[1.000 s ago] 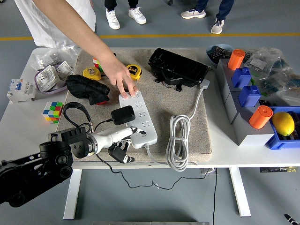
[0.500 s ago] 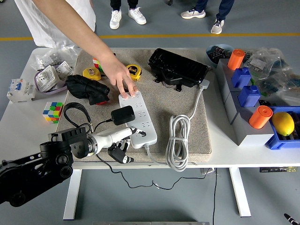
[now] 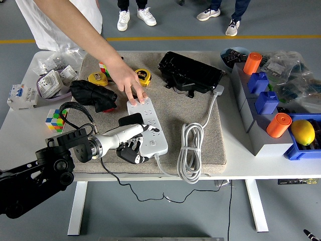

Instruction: Put the plug near the board,insert it into the board,press the button,pull the plug out

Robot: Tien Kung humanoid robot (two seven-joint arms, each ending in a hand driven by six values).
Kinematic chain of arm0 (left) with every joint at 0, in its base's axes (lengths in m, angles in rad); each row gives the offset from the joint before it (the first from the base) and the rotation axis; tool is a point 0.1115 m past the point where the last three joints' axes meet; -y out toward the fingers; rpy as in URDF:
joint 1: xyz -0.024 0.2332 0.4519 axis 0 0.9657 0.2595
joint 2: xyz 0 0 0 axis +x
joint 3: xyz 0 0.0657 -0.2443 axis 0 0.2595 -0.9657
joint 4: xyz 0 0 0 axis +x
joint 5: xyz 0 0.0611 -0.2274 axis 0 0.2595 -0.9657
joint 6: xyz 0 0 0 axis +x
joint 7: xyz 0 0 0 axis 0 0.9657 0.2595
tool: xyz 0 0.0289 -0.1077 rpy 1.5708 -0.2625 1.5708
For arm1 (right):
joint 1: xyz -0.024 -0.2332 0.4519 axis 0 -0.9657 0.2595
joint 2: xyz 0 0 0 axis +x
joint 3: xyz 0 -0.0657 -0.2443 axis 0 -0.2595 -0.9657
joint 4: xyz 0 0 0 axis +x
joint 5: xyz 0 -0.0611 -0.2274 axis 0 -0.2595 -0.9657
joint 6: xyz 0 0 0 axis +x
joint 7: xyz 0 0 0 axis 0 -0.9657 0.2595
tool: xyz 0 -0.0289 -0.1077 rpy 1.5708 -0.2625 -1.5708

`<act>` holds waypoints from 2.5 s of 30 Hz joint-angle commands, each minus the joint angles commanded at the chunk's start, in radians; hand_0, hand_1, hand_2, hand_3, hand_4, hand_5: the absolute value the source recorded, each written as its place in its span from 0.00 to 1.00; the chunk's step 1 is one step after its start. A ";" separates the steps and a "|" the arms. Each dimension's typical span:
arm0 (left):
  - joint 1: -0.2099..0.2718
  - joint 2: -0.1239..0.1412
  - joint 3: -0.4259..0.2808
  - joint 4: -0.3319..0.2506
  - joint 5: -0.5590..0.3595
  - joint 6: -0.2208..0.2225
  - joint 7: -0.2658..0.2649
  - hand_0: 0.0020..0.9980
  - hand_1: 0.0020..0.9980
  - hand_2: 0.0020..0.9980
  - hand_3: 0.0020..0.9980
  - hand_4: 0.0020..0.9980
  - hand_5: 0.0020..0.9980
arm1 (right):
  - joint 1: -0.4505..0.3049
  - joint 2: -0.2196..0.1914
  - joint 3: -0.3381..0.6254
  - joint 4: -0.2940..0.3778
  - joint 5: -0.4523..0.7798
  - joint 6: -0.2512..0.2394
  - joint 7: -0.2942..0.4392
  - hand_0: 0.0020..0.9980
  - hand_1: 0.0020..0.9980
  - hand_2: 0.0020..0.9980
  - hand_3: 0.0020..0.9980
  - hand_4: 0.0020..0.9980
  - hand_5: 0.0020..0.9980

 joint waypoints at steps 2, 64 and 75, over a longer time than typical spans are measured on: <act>0.004 -0.003 0.001 0.015 -0.021 0.061 -0.070 0.17 0.21 0.43 0.66 0.94 0.38 | 0.000 0.000 -0.001 0.000 0.000 0.000 0.000 0.61 0.63 0.63 0.55 1.00 0.45; -0.037 -0.136 -0.020 0.431 0.279 0.343 -0.142 0.40 0.55 0.56 0.61 0.87 0.38 | -0.001 -0.007 -0.013 0.006 0.000 -0.001 -0.001 0.61 0.63 0.63 0.55 1.00 0.45; -0.043 -0.144 -0.009 0.443 0.286 0.349 -0.140 0.32 0.49 0.51 0.56 0.85 0.29 | -0.001 -0.006 -0.012 0.006 -0.002 -0.001 0.000 0.61 0.63 0.63 0.55 1.00 0.45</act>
